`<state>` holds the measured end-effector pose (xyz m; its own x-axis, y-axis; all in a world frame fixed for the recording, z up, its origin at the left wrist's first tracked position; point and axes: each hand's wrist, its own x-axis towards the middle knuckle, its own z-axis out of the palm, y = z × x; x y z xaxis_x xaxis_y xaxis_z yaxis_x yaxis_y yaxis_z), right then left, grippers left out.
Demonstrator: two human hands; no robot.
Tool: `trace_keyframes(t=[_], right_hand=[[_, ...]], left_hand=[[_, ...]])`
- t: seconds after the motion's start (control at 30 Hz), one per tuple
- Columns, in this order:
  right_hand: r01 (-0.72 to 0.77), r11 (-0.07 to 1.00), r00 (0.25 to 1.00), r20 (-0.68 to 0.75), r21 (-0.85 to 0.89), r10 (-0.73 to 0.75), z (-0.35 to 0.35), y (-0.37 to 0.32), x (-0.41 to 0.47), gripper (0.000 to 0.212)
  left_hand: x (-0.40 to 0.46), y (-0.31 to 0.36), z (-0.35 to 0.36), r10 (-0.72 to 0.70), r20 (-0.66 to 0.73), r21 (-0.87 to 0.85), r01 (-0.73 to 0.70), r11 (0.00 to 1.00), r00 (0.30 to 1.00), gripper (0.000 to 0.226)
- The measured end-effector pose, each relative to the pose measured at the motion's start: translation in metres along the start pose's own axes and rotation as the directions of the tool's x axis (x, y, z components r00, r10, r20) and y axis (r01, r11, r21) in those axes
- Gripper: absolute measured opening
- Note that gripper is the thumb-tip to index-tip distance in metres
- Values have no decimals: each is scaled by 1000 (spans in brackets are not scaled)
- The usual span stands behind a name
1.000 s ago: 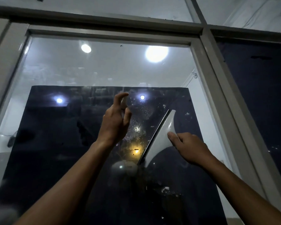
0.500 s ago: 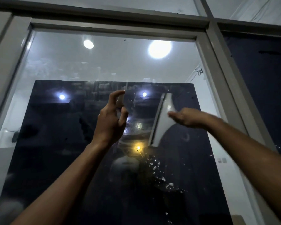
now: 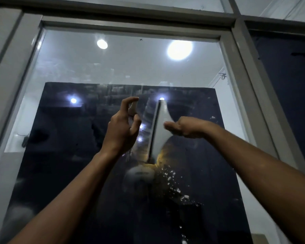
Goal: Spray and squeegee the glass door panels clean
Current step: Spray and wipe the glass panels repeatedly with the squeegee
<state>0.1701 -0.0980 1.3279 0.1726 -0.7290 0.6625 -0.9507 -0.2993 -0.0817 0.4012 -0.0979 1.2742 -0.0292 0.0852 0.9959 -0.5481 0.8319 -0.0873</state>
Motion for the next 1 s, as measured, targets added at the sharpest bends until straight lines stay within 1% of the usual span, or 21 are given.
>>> trace_keyframes(t=[0.1,0.13,0.2,0.27,0.37,0.43,0.5,0.6,0.7,0.73,0.8,0.9,1.0], right_hand=[[-96,995,994,49,30,94,-13,42,-27,66],[-106,994,993,47,10,106,-15,49,-31,67],[-97,995,995,-10,-32,97,-17,43,-31,65],[-32,998,999,-35,-47,30,-16,15,-22,63],[36,998,999,-32,-53,-38,3,-47,11,64],[53,997,998,-27,-53,-54,20,-85,33,68],[52,996,998,-36,-69,-55,24,-98,37,68],[39,998,999,-10,-54,-39,9,-67,14,62],[-90,996,996,-21,6,90,-9,-19,-17,63],[-129,991,991,-26,26,130,-12,-12,-24,62],[-159,986,985,-52,49,162,-14,-13,-25,61],[-154,984,985,-66,94,160,-6,-49,-8,62],[-51,992,998,-39,116,56,12,-106,19,60]], left_hand=[[-6,0,1,-12,26,-6,13,1000,1000,42],[-7,1,2,-13,35,-5,13,1000,999,42],[-8,1,1,-13,48,-2,13,1000,999,42],[-10,1,-1,-20,47,-7,21,1000,999,42],[-9,-2,-6,-29,31,5,28,1000,999,40],[-9,-8,-13,-29,6,13,29,999,1000,40],[-9,-14,-20,-37,-4,14,37,999,999,39],[-12,-26,-32,-36,2,21,36,999,999,38],[-16,-38,-41,-36,5,27,36,999,999,38],[-17,-41,-44,-38,11,19,38,999,999,39],[-18,-48,-50,-32,18,11,31,999,999,39],[-17,-58,-60,-24,1,20,24,1000,1000,38],[-18,-66,-71,-31,-21,22,31,999,999,38]])
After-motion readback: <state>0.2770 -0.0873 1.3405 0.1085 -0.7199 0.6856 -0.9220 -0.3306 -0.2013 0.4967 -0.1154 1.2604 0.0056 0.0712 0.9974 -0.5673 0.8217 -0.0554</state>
